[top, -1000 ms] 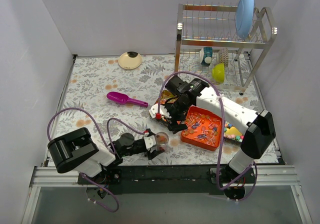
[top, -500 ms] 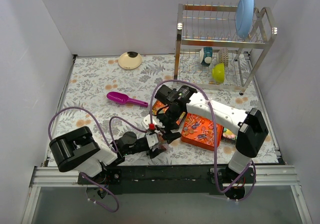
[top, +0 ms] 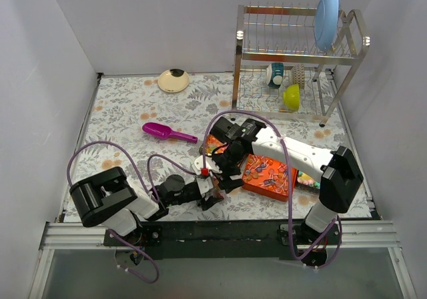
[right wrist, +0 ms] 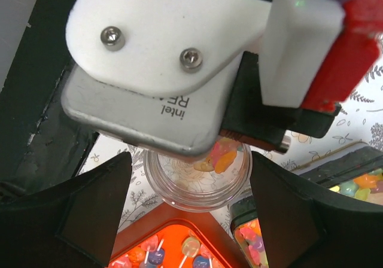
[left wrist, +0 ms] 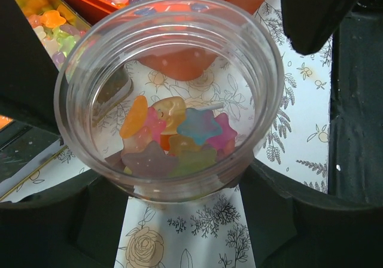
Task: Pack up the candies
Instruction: Screw the bottle lid onto the packing bottle.
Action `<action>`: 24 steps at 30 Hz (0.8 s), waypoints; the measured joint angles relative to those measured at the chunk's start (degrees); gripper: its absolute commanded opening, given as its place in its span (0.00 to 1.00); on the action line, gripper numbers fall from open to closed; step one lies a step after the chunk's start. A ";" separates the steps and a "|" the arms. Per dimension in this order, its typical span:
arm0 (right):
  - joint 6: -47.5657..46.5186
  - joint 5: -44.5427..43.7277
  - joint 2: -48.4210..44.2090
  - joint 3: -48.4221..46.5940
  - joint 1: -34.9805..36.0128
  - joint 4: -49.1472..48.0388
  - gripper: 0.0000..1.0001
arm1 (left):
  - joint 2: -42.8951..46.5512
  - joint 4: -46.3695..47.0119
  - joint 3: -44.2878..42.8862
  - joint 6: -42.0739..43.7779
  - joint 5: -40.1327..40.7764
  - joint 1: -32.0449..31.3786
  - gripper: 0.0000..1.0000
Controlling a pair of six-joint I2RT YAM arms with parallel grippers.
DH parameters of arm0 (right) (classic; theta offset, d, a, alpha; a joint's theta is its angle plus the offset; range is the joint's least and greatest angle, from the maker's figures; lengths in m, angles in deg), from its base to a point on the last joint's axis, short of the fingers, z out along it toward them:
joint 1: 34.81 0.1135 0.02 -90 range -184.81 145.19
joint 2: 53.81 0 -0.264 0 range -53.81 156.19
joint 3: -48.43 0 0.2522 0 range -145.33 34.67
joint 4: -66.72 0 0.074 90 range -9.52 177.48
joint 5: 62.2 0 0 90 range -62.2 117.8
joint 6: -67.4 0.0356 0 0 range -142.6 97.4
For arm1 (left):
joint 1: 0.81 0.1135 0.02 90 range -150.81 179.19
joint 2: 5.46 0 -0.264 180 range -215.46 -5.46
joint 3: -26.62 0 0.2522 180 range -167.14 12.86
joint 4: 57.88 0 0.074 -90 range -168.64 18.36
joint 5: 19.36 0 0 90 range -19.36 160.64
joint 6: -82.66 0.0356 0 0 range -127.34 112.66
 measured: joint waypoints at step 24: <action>13.00 -8.48 -5.49 2.10 -2.73 -3.80 0.84 | -0.44 -0.02 -0.44 -0.90 1.68 0.66 0.00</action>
